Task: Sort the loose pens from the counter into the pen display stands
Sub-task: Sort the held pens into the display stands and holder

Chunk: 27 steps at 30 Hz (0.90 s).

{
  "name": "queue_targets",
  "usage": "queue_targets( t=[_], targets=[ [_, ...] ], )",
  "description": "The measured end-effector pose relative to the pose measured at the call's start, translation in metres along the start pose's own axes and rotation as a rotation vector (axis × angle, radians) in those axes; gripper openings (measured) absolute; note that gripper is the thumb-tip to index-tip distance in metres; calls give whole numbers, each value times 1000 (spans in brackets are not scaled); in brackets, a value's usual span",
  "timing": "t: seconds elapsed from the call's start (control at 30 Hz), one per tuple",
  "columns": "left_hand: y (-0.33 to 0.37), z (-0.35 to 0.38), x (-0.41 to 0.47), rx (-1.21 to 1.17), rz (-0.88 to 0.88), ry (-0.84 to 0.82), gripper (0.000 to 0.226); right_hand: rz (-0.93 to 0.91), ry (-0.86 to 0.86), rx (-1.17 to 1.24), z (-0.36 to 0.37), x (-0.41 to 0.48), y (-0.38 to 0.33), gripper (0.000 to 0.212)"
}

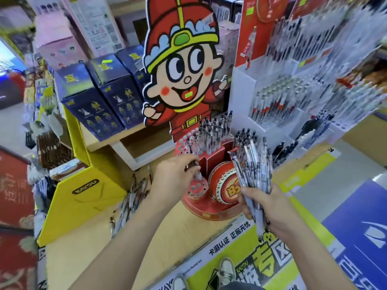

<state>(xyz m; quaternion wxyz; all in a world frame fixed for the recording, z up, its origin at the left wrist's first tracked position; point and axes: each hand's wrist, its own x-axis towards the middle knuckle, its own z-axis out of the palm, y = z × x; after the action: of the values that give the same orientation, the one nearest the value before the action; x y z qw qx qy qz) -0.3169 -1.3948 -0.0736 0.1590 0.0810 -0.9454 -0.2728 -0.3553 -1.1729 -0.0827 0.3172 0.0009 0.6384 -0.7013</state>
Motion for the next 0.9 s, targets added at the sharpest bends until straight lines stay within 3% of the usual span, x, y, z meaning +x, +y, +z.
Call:
queue_targets(
  t=[0.27,0.43,0.63,0.9],
  targets=[
    [9,-1,11,-4,-67,-130,20,30,-55,-42,-12,12,-2,15],
    [8,0,12,54,19,-156,18,36,-64,-34,-13,19,-5,15],
    [1,5,20,344,256,-202,14,76,-73,-58,-16,24,-5,16],
    [4,12,26,427,161,-260,24,56,-111,-21,-21,28,-5,14]
  ],
)
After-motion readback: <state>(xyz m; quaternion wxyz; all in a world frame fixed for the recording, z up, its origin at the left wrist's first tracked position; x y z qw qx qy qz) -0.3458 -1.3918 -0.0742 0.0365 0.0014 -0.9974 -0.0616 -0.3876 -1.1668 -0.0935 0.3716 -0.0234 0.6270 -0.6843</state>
